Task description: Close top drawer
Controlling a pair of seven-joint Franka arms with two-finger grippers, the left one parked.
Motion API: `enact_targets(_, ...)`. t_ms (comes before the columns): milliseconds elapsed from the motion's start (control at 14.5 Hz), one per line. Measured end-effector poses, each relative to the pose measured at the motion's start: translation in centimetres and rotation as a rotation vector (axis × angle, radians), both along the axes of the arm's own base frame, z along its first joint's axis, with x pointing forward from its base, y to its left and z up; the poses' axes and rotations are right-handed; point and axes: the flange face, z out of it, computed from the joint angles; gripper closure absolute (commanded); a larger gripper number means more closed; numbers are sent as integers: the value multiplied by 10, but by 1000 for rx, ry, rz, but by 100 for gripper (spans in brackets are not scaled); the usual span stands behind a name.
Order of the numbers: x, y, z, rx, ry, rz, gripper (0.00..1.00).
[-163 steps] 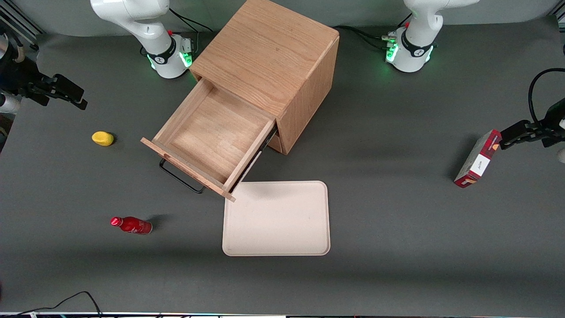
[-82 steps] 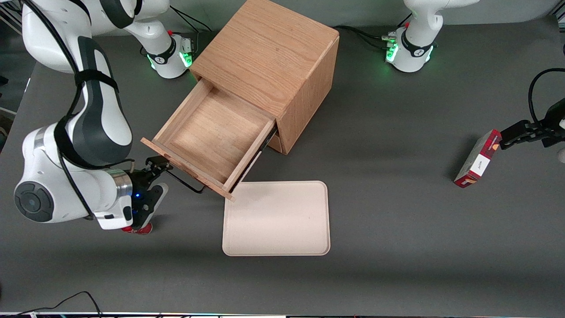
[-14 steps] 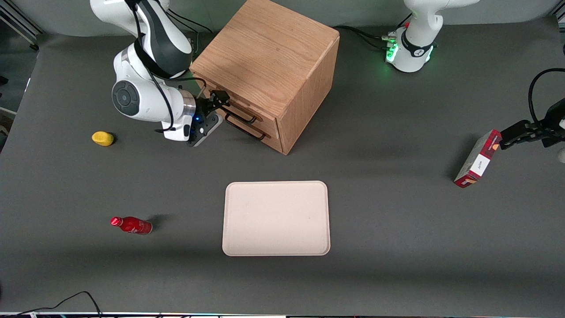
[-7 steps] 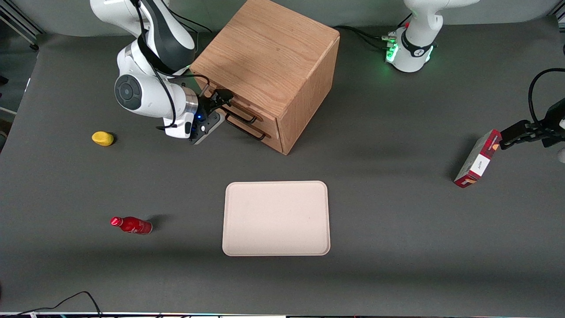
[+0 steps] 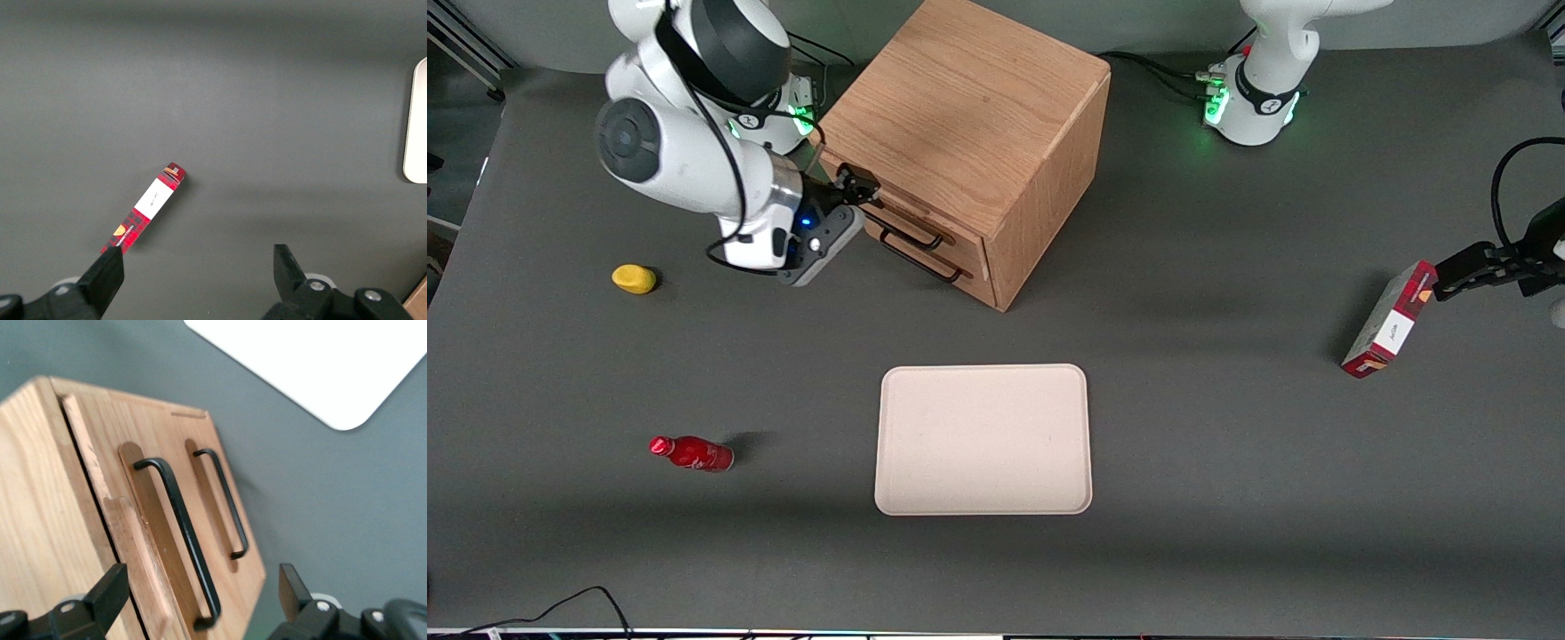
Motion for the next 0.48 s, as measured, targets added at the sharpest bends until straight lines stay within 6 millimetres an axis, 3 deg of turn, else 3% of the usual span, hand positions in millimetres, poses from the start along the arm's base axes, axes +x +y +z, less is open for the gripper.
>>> enact_targets(207, 18, -29, 69, -85, -100, -2, 0)
enact_targets(483, 11, -80, 168, -183, -231, -159, 0)
